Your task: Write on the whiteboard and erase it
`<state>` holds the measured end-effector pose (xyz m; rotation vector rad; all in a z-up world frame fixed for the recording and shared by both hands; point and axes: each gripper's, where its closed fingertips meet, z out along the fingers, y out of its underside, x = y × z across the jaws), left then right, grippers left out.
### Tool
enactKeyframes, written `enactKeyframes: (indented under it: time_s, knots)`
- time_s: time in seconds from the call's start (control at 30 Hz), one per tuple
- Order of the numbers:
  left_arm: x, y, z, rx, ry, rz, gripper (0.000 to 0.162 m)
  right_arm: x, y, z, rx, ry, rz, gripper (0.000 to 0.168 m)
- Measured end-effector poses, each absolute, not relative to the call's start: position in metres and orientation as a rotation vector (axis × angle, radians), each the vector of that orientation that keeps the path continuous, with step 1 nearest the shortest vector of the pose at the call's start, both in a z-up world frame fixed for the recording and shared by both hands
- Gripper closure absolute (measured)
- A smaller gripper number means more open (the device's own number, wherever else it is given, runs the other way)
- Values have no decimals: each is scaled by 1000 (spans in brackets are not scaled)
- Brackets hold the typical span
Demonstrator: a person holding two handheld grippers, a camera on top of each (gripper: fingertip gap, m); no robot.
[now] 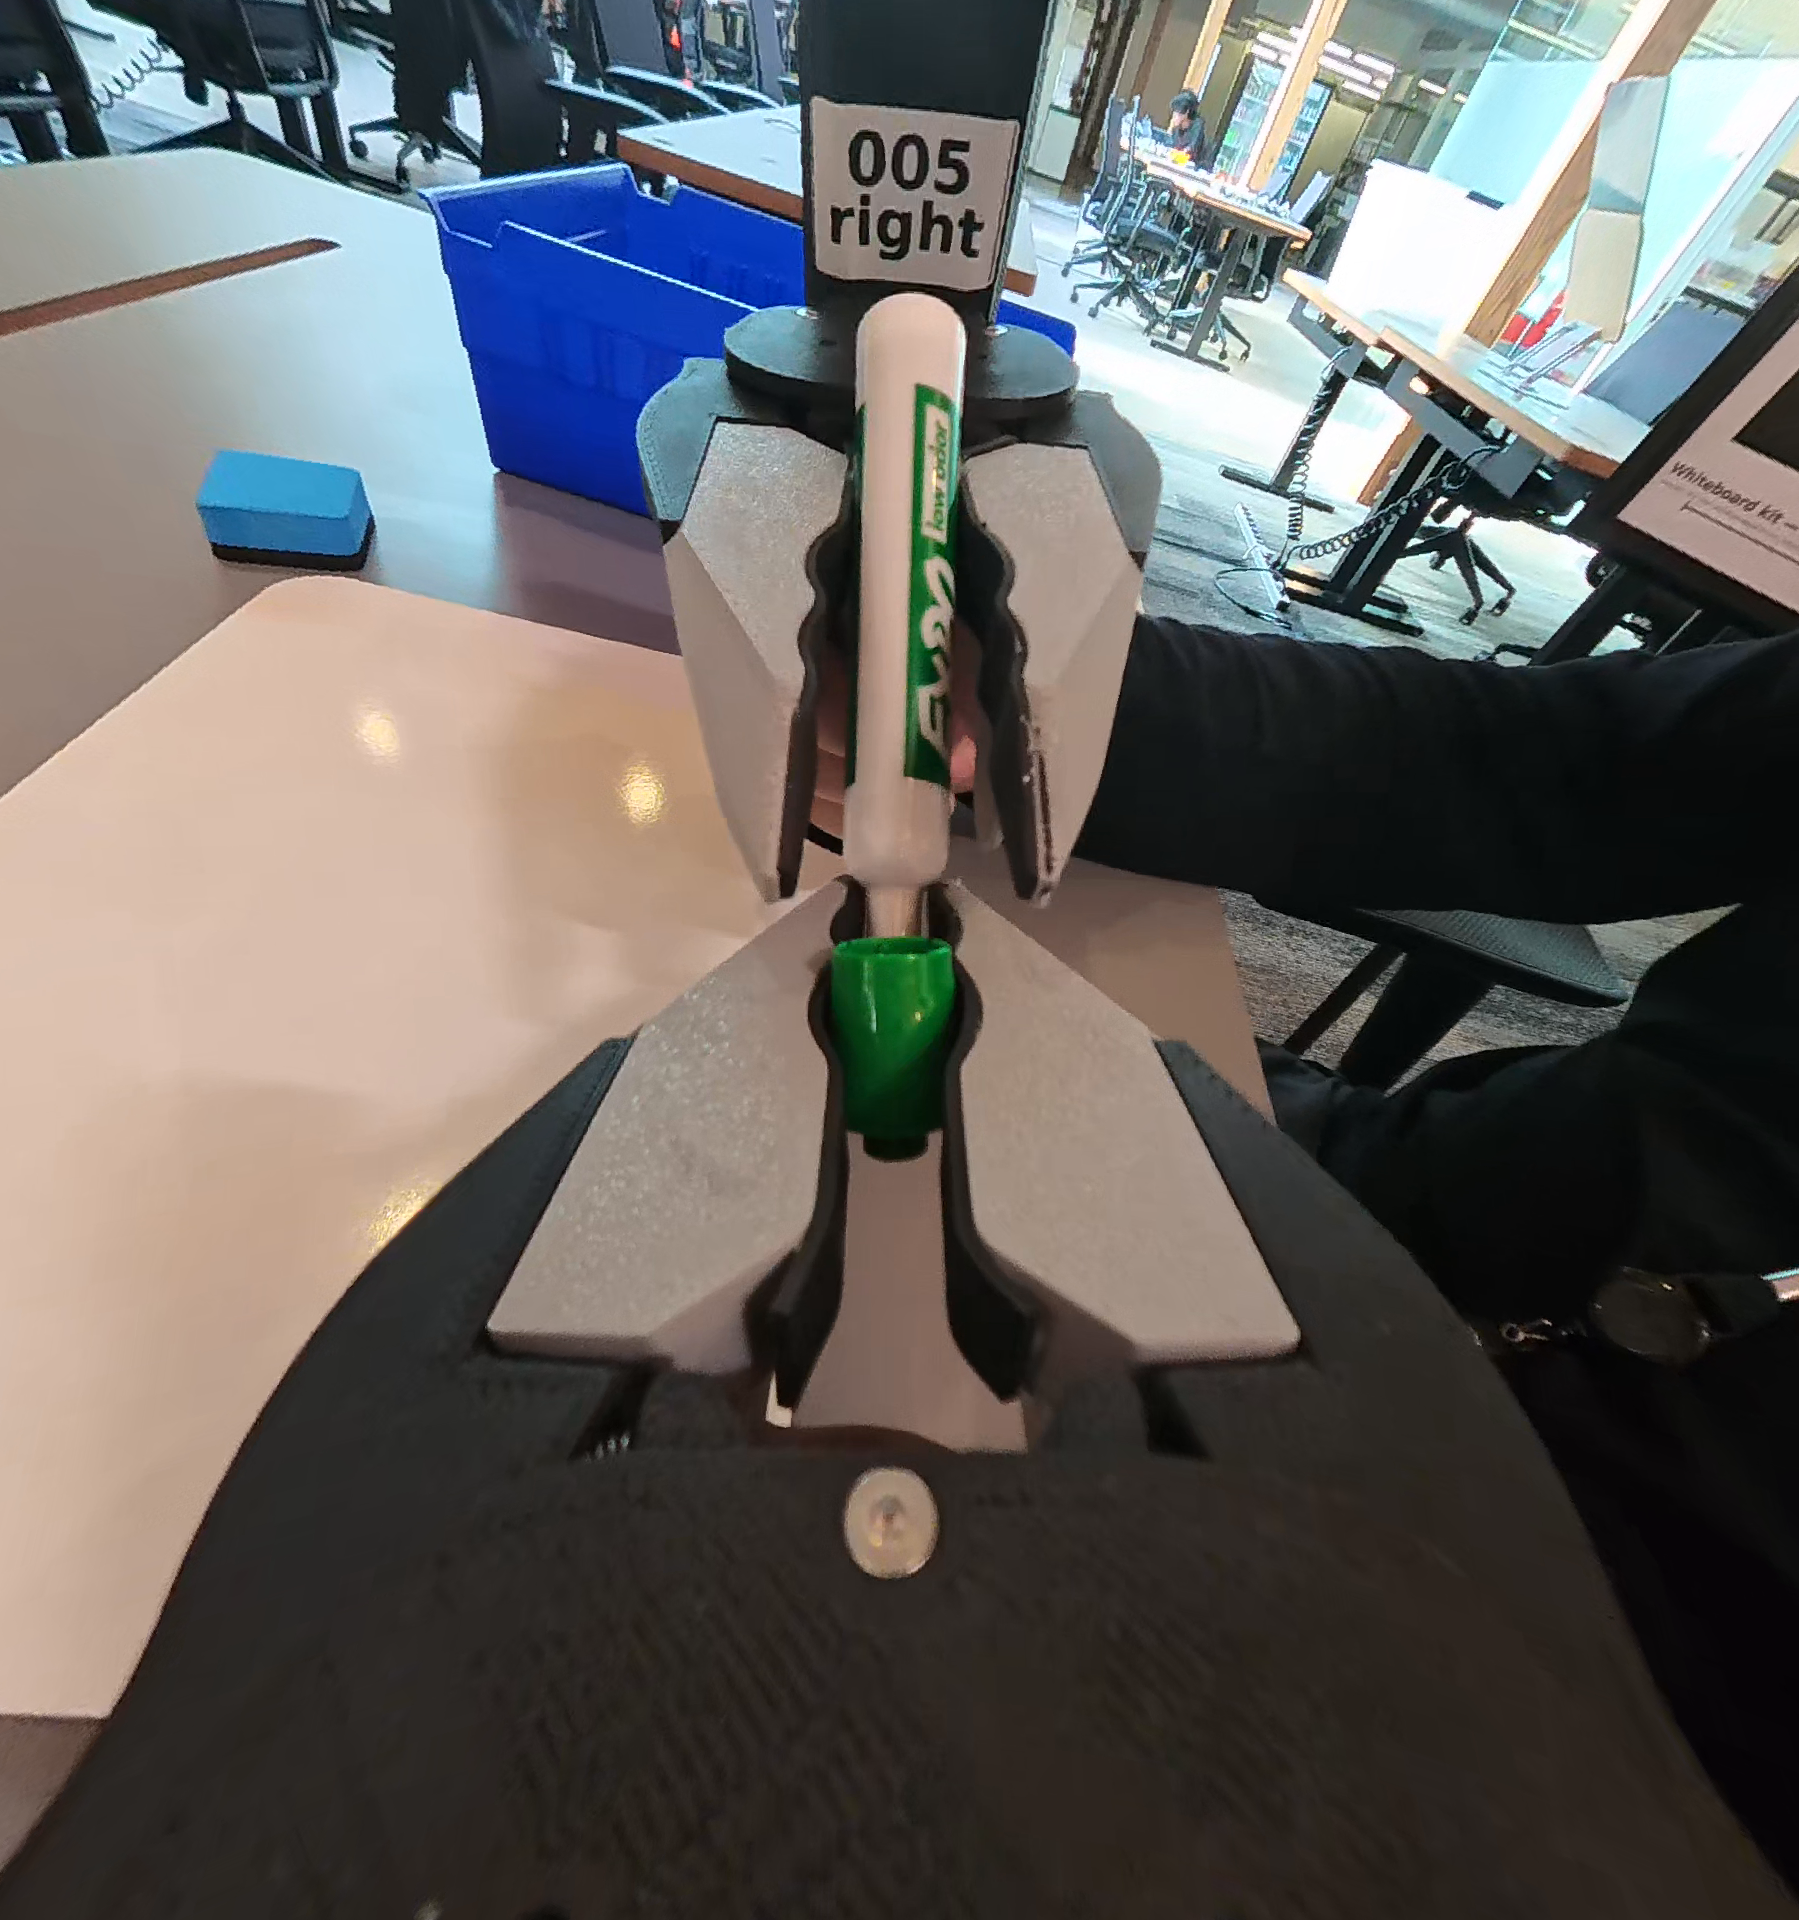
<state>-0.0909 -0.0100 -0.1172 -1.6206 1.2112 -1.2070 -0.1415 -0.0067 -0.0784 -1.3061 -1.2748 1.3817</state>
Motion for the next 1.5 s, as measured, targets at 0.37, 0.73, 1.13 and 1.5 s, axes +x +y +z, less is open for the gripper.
enactKeyframes:
  time_s: [0.37,0.73,1.13,1.5]
  knots:
    - [-86,-6,-112,-1565,1209,-1101,153,-142,-5,-76,-1315,-1227,1448,138]
    - [-88,-5,-110,-1564,1195,-1121,153,-142,-1,-79,-1349,-1224,1442,141]
    - [-79,-9,-140,-1654,1303,-1042,152,-141,1,-72,-1326,-1187,1420,142]
    - [-59,-21,-144,-1627,1332,-1101,153,-143,-16,-46,-1153,-1140,1499,142]
